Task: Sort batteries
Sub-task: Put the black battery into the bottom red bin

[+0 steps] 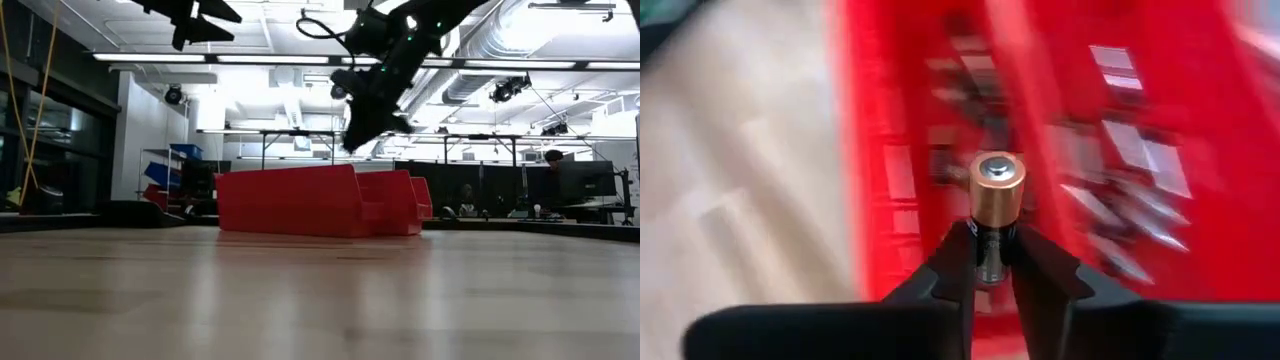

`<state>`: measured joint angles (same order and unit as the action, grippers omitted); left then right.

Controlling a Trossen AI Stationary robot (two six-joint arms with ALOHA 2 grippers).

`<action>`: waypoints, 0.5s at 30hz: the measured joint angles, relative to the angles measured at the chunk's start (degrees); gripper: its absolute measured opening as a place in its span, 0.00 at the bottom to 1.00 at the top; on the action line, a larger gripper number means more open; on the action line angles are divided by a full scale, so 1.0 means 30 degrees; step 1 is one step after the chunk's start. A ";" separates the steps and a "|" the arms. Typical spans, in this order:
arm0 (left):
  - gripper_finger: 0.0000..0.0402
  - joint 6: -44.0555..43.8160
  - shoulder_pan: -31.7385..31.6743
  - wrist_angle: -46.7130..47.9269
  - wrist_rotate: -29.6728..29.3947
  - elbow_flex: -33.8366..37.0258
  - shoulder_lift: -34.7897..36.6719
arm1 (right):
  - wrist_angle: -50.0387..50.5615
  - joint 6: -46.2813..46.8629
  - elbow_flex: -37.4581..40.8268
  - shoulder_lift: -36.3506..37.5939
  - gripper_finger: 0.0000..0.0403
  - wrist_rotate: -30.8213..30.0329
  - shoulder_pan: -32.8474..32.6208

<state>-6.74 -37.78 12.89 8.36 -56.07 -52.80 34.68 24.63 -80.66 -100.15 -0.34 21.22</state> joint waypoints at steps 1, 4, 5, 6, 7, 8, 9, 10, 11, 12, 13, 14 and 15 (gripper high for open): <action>0.57 -0.0396 0.0000 0.0042 0.0000 0.0000 0.0152 | -0.0630 -0.0599 -0.0001 -0.0256 0.12 0.1048 0.0100; 0.57 -0.1067 0.0006 0.0296 -0.0007 0.0000 0.0751 | -0.1457 -0.1485 -0.0036 -0.1130 0.22 0.3091 0.0108; 0.57 -0.1160 0.0000 0.0410 -0.0017 0.0000 0.0972 | -0.1358 -0.1594 -0.0016 -0.1352 0.26 0.3091 0.0086; 0.57 -0.1183 0.0000 0.0577 -0.0029 0.0000 0.1216 | -0.1297 -0.1755 -0.0015 -0.1454 0.30 0.3041 0.0085; 0.57 -0.1196 0.0000 0.0852 -0.0037 0.0000 0.1503 | -0.1202 -0.1932 -0.0015 -0.1468 0.33 0.2856 0.0122; 0.57 -0.1195 0.0000 0.1175 -0.0051 0.0000 0.1784 | -0.1174 -0.2181 -0.0015 -0.1453 0.36 0.2745 0.0206; 0.57 -0.1127 0.0000 0.1534 -0.0051 0.0000 0.2066 | -0.1219 -0.2324 -0.0022 -0.1397 0.39 0.2713 0.0295; 0.56 -0.0940 0.0000 0.1961 -0.0057 0.0000 0.2356 | -0.1203 -0.2446 -0.0022 -0.1280 0.42 0.2790 0.0389; 0.54 -0.0713 0.0000 0.2286 -0.0058 0.0095 0.2654 | -0.1138 -0.2739 -0.0022 -0.1127 0.44 0.3087 0.0528; 0.52 -0.0711 0.0005 0.2267 -0.0059 0.0456 0.2996 | -0.1124 -0.3038 -0.0028 -0.0874 0.45 0.3366 0.0650; 0.48 -0.1054 0.0007 0.2084 -0.0064 0.1042 0.3454 | -0.0916 -0.3241 -0.0135 -0.0526 0.46 0.3544 0.0790; 0.43 -0.1584 0.0007 0.1820 -0.0089 0.1853 0.3958 | -0.0740 -0.3445 -0.0288 -0.0090 0.47 0.3605 0.0953; 0.37 -0.2260 0.0022 0.1174 -0.0116 0.2839 0.4523 | -0.0612 -0.3627 -0.0441 0.0363 0.47 0.3636 0.1131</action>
<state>-13.52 -37.71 16.42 8.01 -47.56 -39.23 32.84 13.75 -81.99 -99.06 10.57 24.61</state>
